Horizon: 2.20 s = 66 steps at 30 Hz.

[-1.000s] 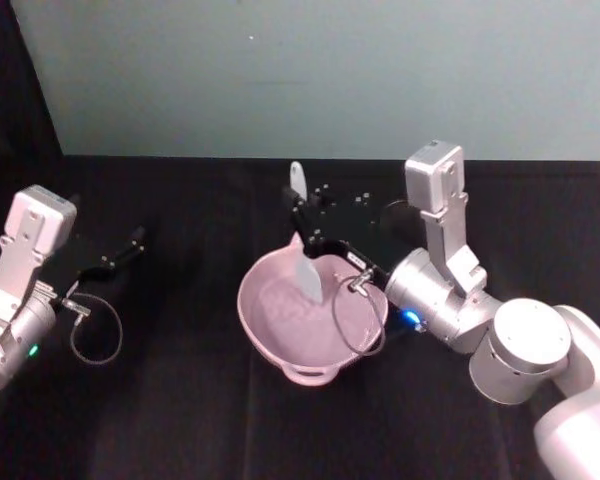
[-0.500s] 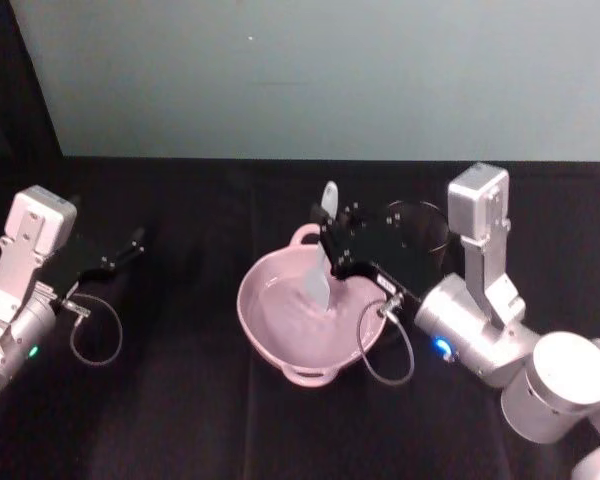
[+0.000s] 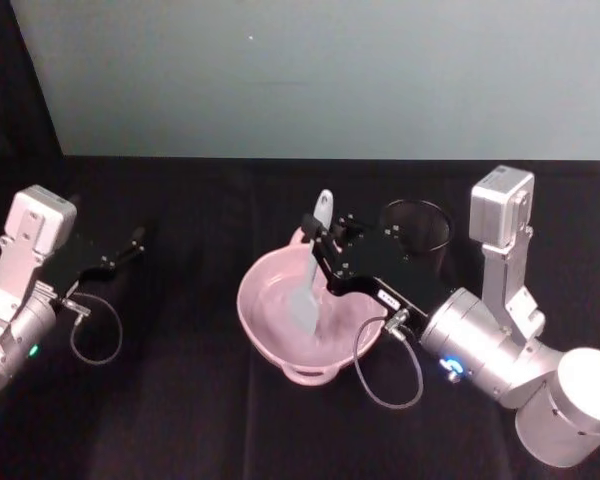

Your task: Use the one hand to pick up the spoon and stir the clear water in the bowl.

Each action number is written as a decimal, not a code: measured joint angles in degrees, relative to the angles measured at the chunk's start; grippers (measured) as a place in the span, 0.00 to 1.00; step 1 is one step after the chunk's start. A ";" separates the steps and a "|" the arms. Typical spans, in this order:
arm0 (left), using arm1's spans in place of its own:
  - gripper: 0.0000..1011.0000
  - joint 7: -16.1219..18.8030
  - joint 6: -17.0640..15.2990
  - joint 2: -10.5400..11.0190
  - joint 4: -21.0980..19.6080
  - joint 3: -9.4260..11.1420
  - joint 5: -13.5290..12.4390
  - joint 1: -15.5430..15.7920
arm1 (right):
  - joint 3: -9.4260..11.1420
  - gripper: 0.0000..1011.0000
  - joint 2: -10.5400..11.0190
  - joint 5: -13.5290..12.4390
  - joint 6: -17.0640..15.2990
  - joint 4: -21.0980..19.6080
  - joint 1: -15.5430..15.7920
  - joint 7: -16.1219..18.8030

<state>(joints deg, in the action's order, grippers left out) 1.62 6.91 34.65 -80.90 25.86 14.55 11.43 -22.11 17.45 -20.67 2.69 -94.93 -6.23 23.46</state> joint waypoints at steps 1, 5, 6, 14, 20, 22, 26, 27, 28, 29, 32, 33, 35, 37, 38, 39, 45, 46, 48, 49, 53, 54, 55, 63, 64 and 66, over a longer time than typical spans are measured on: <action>1.00 0.00 0.00 0.00 0.00 0.00 0.00 0.00 | 0.02 0.12 0.51 -0.25 -1.31 -1.03 0.04 -0.23; 1.00 0.00 0.00 0.00 0.00 0.00 0.00 0.00 | 0.35 0.12 1.61 -1.26 -4.15 -3.12 0.09 -0.83; 1.00 0.00 0.00 0.00 0.00 0.00 0.00 0.00 | 0.55 0.12 1.94 -1.66 -4.89 -3.64 0.08 -1.00; 1.00 0.00 0.00 0.00 0.00 0.00 0.00 0.00 | 1.61 0.12 2.88 -3.07 -6.98 -5.62 -0.53 -2.74; 1.00 0.00 0.00 0.00 0.00 0.00 0.00 0.00 | 2.78 0.12 2.98 -4.20 -7.80 -7.02 -0.56 -4.28; 1.00 0.00 0.00 0.00 0.00 0.00 0.00 0.00 | 3.37 0.12 2.98 -4.88 -8.13 -7.67 -0.55 -4.85; 1.00 0.00 0.00 0.00 0.00 0.00 0.00 0.00 | 5.06 0.12 2.40 -7.17 -8.98 -8.89 -0.35 -6.41; 1.00 0.00 0.00 0.00 0.00 0.00 0.00 0.00 | 5.46 0.12 2.21 -7.71 -9.18 -9.12 -0.28 -6.83; 1.00 0.00 0.00 0.00 0.00 0.00 0.00 0.00 | 5.81 0.12 2.03 -8.19 -9.35 -9.32 -0.22 -7.25; 1.00 0.00 0.00 0.00 0.00 0.00 0.00 0.00 | 6.55 0.12 1.68 -9.05 -9.74 -9.72 -0.09 -8.19; 1.00 0.00 0.00 0.00 0.00 0.00 0.00 0.00 | 7.86 0.12 1.24 -10.34 -10.42 -10.41 0.04 -9.96; 1.00 0.00 0.00 0.00 0.00 0.00 0.00 0.00 | 8.17 0.12 1.14 -10.64 -10.56 -10.60 0.08 -10.36; 1.00 0.00 0.00 0.00 0.00 0.00 0.00 0.00 | 8.90 0.12 0.93 -11.27 -10.87 -10.96 0.15 -11.39; 1.00 0.00 0.00 0.00 0.00 0.00 0.00 0.00 | 9.55 0.12 0.71 -11.80 -11.04 -11.17 0.25 -12.34; 1.00 0.00 0.00 0.00 0.00 0.00 0.00 0.00 | 10.16 0.12 0.47 -12.30 -11.19 -11.23 0.37 -13.18; 1.00 0.00 0.00 0.00 0.00 0.00 0.00 0.00 | 10.16 0.12 0.47 -12.30 -11.19 -11.23 0.37 -13.18; 1.00 0.00 0.00 0.00 0.00 0.00 0.00 0.00 | 12.59 0.12 -0.71 -14.02 -11.24 -10.10 0.51 -16.23; 1.00 0.00 0.00 0.00 0.00 0.00 0.00 0.00 | 12.89 0.12 -0.88 -14.34 -11.24 -9.78 0.47 -16.51; 1.00 0.00 0.00 0.00 0.00 0.00 0.00 0.00 | 13.71 0.12 -1.31 -15.22 -11.19 -8.55 0.16 -17.05; 1.00 0.00 0.00 0.00 0.00 0.00 0.00 0.00 | 13.71 0.12 -1.31 -15.22 -11.19 -8.55 0.16 -17.05; 1.00 0.00 0.00 0.00 0.00 0.00 0.00 0.00 | 14.80 0.12 -1.86 -16.99 -11.16 -6.14 -0.71 -17.52; 1.00 0.00 0.00 0.00 0.00 0.00 0.00 0.00 | 14.88 0.12 -1.88 -17.15 -11.15 -5.80 -0.83 -17.54; 1.00 0.00 0.00 0.00 0.00 0.00 0.00 0.00 | 14.98 0.12 -1.93 -17.49 -11.08 -5.14 -1.18 -17.57; 1.00 0.00 0.00 0.00 0.00 0.00 0.00 0.00 | 14.90 0.12 -2.04 -18.29 -10.48 -1.50 -3.23 -17.71; 1.00 0.00 0.00 0.00 0.00 0.00 0.00 0.00 | 14.90 0.12 -2.04 -18.29 -10.48 -1.50 -3.23 -17.71; 1.00 0.00 0.00 0.00 0.00 0.00 0.00 0.00 | 14.73 0.12 -2.10 -18.41 -10.36 -0.60 -3.70 -17.73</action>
<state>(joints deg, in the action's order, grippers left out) 1.62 6.91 34.65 -80.90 25.86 14.55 11.43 -7.38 15.35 -39.08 -7.67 -95.53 -9.92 5.73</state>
